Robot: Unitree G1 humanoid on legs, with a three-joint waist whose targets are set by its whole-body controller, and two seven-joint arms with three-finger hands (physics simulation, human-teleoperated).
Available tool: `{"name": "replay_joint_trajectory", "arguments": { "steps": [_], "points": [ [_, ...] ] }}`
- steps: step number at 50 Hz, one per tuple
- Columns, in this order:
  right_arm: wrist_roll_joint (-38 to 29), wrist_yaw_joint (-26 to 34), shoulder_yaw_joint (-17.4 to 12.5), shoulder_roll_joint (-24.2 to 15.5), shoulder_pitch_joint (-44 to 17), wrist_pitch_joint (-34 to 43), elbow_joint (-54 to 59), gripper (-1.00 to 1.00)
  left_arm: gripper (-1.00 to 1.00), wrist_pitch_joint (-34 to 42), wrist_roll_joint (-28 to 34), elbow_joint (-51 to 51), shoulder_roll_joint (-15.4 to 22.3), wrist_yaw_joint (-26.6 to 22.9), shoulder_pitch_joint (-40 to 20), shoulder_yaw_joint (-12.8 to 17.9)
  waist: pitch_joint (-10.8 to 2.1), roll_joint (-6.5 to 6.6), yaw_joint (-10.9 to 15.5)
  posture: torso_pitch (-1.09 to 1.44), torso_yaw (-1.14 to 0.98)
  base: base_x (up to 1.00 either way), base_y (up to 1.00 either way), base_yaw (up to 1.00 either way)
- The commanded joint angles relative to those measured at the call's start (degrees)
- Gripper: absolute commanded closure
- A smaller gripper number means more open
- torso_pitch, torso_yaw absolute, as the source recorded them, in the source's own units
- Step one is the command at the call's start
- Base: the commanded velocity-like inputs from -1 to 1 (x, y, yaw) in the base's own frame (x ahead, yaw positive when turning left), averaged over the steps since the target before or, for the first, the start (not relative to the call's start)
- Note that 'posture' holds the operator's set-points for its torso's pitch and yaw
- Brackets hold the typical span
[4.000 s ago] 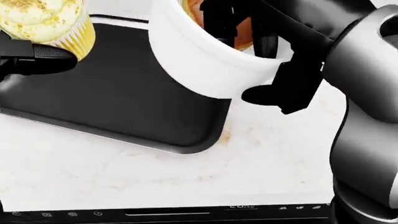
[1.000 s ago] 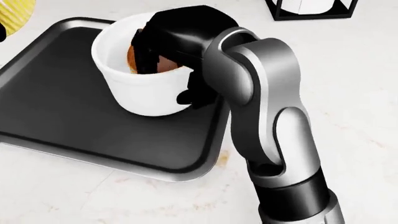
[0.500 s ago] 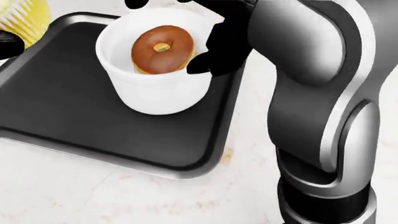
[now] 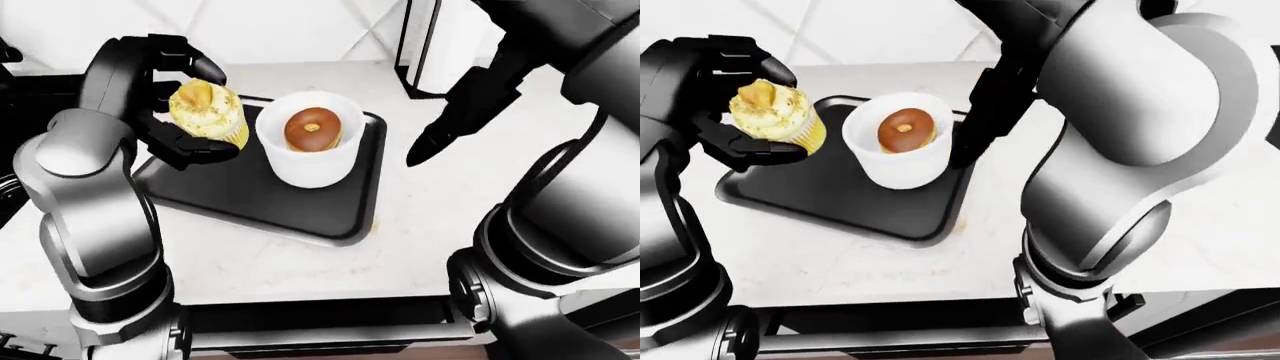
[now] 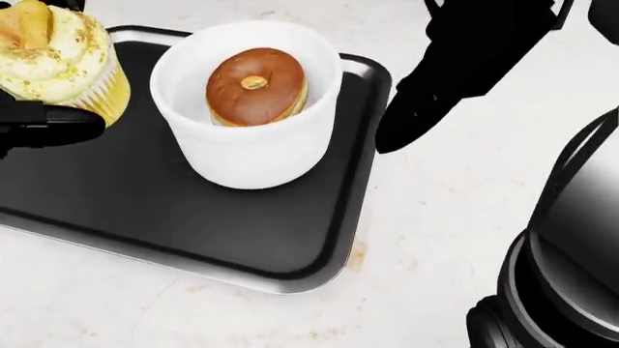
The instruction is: Pick up the bowl with donut and place it on the tray. Pick up the cupcake and place it on the tray.
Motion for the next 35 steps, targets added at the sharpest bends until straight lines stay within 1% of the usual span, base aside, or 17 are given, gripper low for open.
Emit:
{"name": "replay_joint_trajectory", "arguments": {
  "steps": [1,8,13,18,23,29,31,35],
  "points": [
    [0.02,-0.97,-0.6,-0.61,-1.57,0.4,-0.3,-1.0,1.0,-1.68,-0.08,-1.91,0.84,1.2,-1.9,0.43,-1.79,0.32,-0.04,0.0,0.0,0.0,0.0,0.0],
    [0.2,-0.94,-0.47,-1.28,-2.04,1.56,-0.63,-1.0,1.0,-2.97,-0.86,-0.8,1.34,2.33,-0.92,0.53,-1.72,0.43,-0.08,0.0,0.0,0.0,0.0,0.0],
    [0.09,-0.65,-0.43,-1.33,-2.16,2.0,-1.1,-1.0,1.0,-5.81,-1.6,1.9,0.77,4.35,0.19,0.88,-1.7,0.59,-0.08,0.0,0.0,0.0,0.0,0.0],
    [0.02,-0.74,-0.26,-0.48,-1.82,3.41,-2.01,-1.0,1.0,-8.29,-2.33,4.38,-0.02,6.33,1.58,0.83,-1.86,0.67,-0.11,0.0,0.0,0.0,0.0,0.0],
    [-1.85,1.44,0.82,0.97,-1.18,5.92,-4.88,-1.0,1.0,-9.65,-3.18,5.75,-0.15,7.46,2.45,1.17,-1.9,0.75,-0.13,0.0,0.0,0.0,0.0,0.0],
    [-3.21,2.79,1.08,1.82,-1.0,5.94,-6.03,-1.0,1.0,-12.51,-4.15,9.29,-0.57,9.83,3.04,1.33,-1.9,0.87,-0.17,0.0,0.0,0.0,0.0,0.0],
    [-3.12,2.38,1.15,2.5,0.29,5.81,-6.54,-1.0,1.0,-12.98,-4.47,10.31,-0.58,10.41,2.82,1.34,-1.98,0.95,-0.16,0.0,0.0,0.0,0.0,0.0],
    [-1.43,-0.75,1.15,3.31,4.7,4.35,-6.7,-1.0,1.0,-13.74,-5.02,11.09,-0.4,11.0,3.11,1.52,-2.16,0.96,-0.16,0.0,0.0,0.0,0.0,0.0]
  ]
}}
